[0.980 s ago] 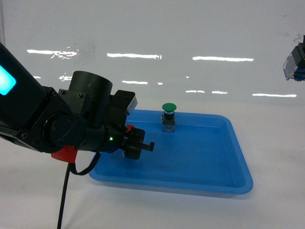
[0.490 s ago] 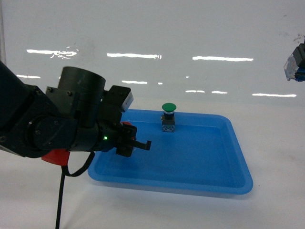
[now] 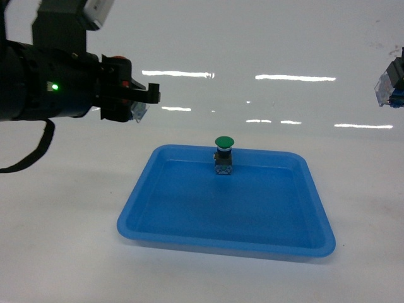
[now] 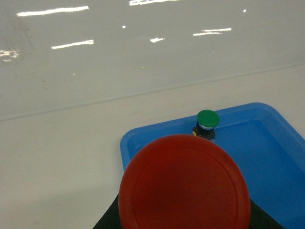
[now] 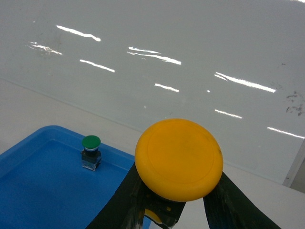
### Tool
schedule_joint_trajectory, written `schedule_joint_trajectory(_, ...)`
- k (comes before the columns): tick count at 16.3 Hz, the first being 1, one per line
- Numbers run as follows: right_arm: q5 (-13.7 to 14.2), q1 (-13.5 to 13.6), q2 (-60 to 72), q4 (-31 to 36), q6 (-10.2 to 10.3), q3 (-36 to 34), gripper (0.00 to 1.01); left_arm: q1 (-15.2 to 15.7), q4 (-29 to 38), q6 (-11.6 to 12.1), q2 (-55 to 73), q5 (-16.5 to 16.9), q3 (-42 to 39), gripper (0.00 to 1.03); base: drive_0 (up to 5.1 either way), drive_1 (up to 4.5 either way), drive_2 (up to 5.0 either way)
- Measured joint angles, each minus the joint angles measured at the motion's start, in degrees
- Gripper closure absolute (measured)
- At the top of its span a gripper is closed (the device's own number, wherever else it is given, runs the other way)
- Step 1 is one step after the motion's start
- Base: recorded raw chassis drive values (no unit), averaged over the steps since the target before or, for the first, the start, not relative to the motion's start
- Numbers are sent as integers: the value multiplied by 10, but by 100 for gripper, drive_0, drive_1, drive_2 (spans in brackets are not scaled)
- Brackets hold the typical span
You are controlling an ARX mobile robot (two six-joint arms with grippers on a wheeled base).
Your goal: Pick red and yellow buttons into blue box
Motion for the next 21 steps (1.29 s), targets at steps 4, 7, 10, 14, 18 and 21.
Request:
schedule_joint_trajectory(4,0,0,0,0,0,0,75,8,17,1,-106,-22,-62,79,0,0,0)
schedule_joint_trajectory(7,0,0,0,0,0,0,75,8,5,10,-116,-30,-70,79,0,0,0)
schedule_joint_trajectory(10,0,0,0,0,0,0,75,8,4,14,-116,-30,-71,79,0,0,0)
schedule_joint_trajectory(14,0,0,0,3,0,0,75,9,6,15,-114,-31,-72,79,0,0,0)
schedule_joint_trajectory(18,0,0,0,0,0,0,75,9,5,15,-114,-31,-72,79,0,0,0)
schedule_joint_trajectory(21,0,0,0,0,0,0,75,9,5,15,-114,-31,-72,79,0,0,0)
